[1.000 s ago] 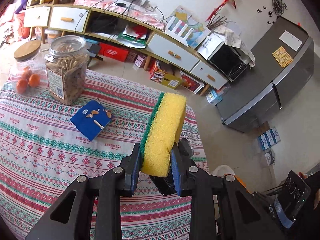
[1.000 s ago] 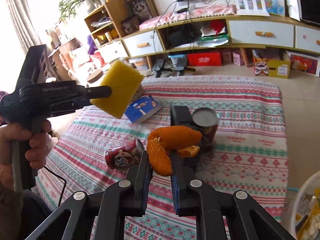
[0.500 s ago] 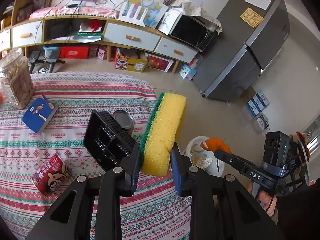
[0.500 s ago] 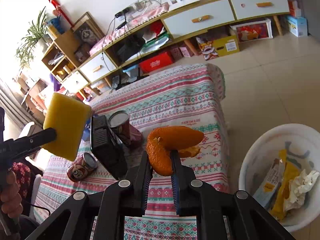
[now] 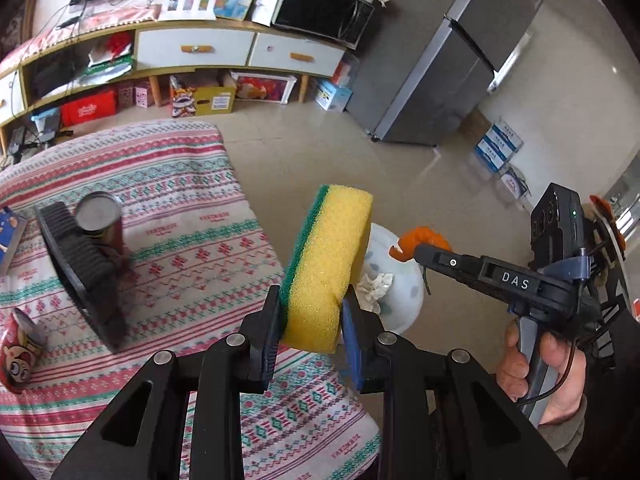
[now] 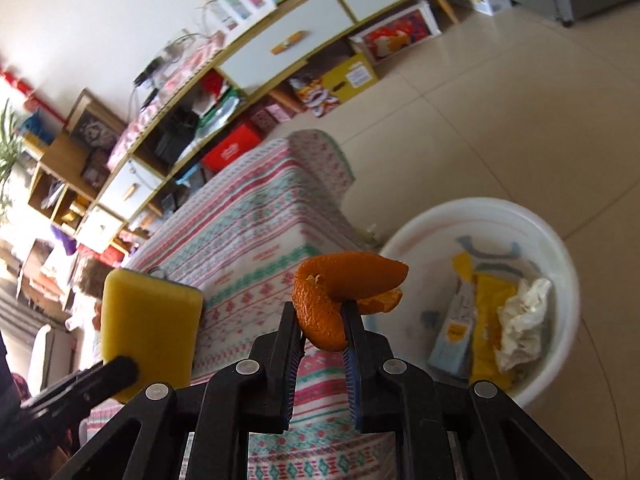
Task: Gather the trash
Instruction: 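Carry the sponge and orange peel over the bucket and open both tools, then grasp the blue carton with the left tool while the right tool grasps the black plastic tray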
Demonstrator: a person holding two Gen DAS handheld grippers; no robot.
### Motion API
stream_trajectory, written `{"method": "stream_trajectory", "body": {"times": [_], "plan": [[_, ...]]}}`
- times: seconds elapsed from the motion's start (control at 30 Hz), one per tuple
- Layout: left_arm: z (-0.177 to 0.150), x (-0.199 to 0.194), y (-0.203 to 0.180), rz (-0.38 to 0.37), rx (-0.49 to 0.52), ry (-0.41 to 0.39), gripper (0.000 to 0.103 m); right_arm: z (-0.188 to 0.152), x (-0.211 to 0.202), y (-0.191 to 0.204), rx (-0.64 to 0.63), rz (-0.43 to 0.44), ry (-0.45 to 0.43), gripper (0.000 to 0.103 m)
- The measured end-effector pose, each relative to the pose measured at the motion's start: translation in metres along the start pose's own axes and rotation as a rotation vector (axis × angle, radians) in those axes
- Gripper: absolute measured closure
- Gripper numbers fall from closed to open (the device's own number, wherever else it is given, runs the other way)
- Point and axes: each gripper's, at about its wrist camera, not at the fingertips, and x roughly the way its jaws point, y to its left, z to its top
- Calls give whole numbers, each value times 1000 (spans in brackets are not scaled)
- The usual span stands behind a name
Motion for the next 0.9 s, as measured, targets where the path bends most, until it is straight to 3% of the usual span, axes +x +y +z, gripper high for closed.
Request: {"method": "stream_trajectory", "body": {"times": [0.23,0.47,0.57,0.67,0.9], "plan": [[8,78,-39,-37,-7,75,73,5,-8,-36,98,-72,4,82],[7,132,-49,16,-11,115,73,7,-1,-43,106,-107,12,80],[8,147,-49,32,-26,101,71,9,0,-46,115,-140,8,78],[5,163,-52,73,7,112,58,10,-1,-48,118,-152,-5,66],[3,149,-36,55,-22,122,58,11,-6,-50,116,-143,-18,64]]}}
